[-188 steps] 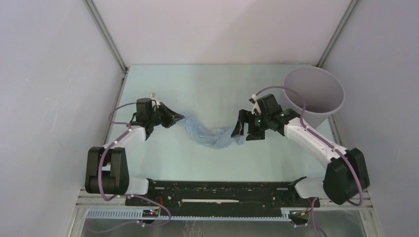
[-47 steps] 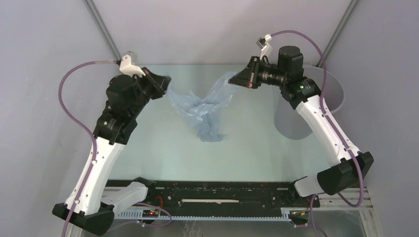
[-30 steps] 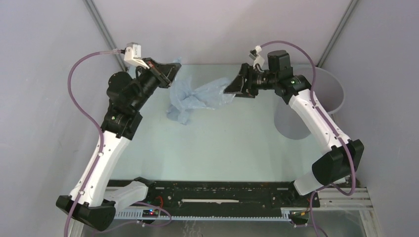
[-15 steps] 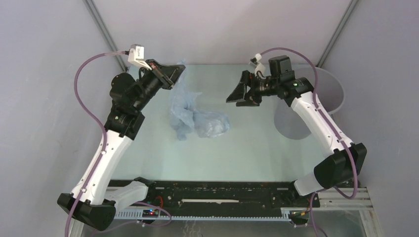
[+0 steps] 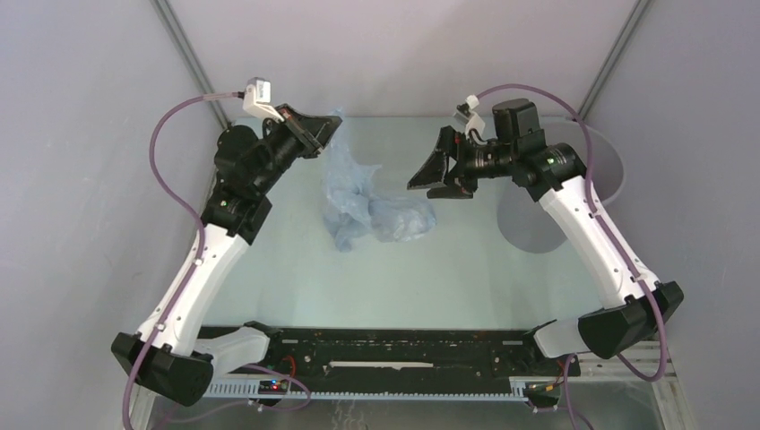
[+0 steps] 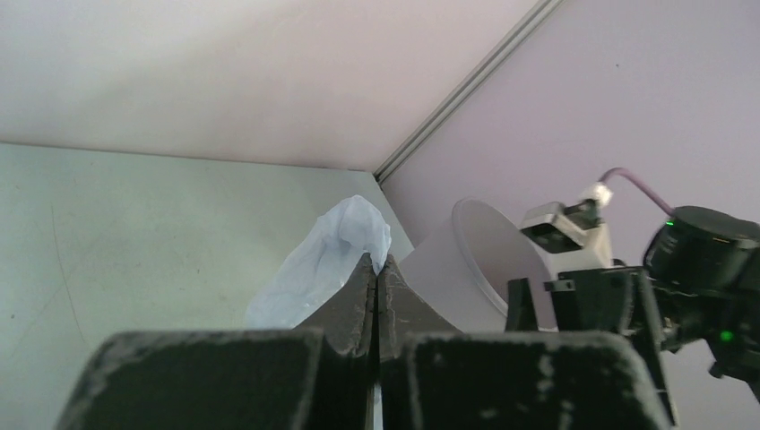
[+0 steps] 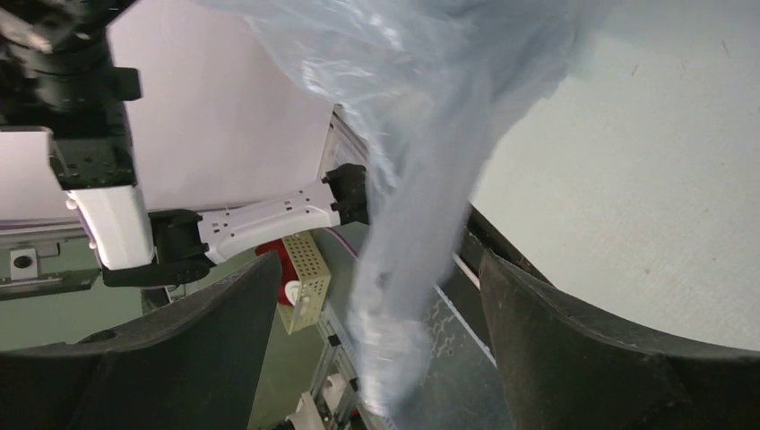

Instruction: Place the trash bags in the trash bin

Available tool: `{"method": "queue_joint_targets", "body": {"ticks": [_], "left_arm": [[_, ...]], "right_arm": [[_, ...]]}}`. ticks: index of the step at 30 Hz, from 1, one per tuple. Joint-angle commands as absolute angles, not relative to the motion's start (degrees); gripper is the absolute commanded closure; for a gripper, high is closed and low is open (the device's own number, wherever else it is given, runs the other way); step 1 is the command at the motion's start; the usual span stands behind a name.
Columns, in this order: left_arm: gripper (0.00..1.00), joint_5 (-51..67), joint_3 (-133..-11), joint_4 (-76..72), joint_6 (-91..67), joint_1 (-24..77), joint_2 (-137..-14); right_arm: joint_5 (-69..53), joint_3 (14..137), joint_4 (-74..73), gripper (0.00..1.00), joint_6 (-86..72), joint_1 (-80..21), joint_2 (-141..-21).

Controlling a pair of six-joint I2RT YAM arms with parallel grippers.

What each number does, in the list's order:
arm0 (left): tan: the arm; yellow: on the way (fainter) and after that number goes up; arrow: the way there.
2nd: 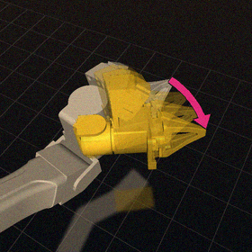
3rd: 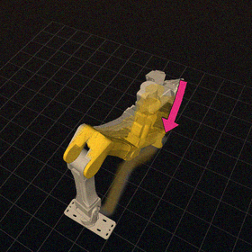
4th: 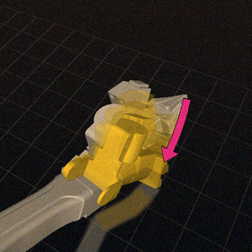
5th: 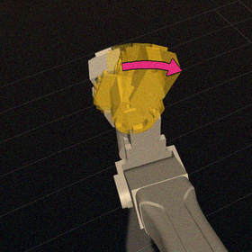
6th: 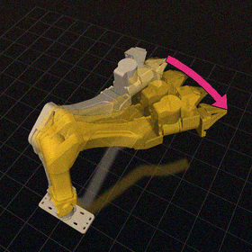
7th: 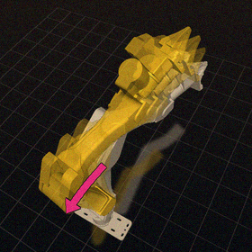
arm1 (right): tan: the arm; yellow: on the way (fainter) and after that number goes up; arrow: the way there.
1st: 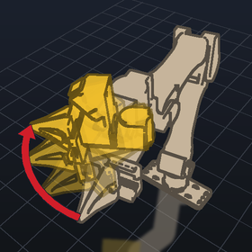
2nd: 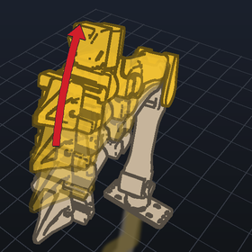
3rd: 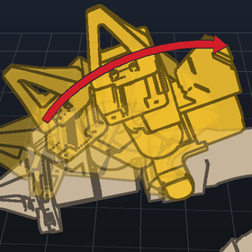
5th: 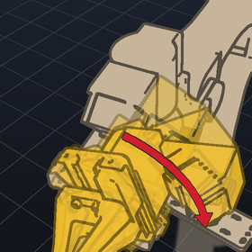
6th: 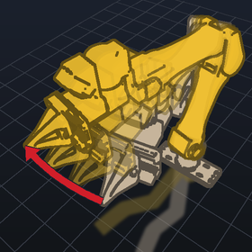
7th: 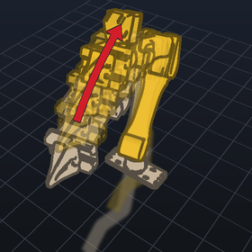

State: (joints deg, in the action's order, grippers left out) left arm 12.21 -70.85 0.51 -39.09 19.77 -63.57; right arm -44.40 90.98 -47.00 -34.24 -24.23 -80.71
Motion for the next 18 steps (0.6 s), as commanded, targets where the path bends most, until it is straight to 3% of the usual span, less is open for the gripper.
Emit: {"method": "queue_joint_targets", "body": {"ticks": [1, 12, 18], "left_arm": [[1.0, 9.6, -70.7, -0.5, -41.4, 20.4, -65.2], [1.0, 9.9, -70.8, -0.7, -42.1, 20.4, -65.0], [1.0, 9.9, -70.1, -0.4, -41.6, 20.3, -64.2]], "right_arm": [[-40.5, 94.8, -48.8, 0.1, -37.4, -26.2, -80.3], [-30.7, 87.7, -52.7, 0.09, -37.7, -21.5, -76.2], [-37.3, 81.9, -49.4, 0.08, -37.3, -20.0, -73.2]]}}
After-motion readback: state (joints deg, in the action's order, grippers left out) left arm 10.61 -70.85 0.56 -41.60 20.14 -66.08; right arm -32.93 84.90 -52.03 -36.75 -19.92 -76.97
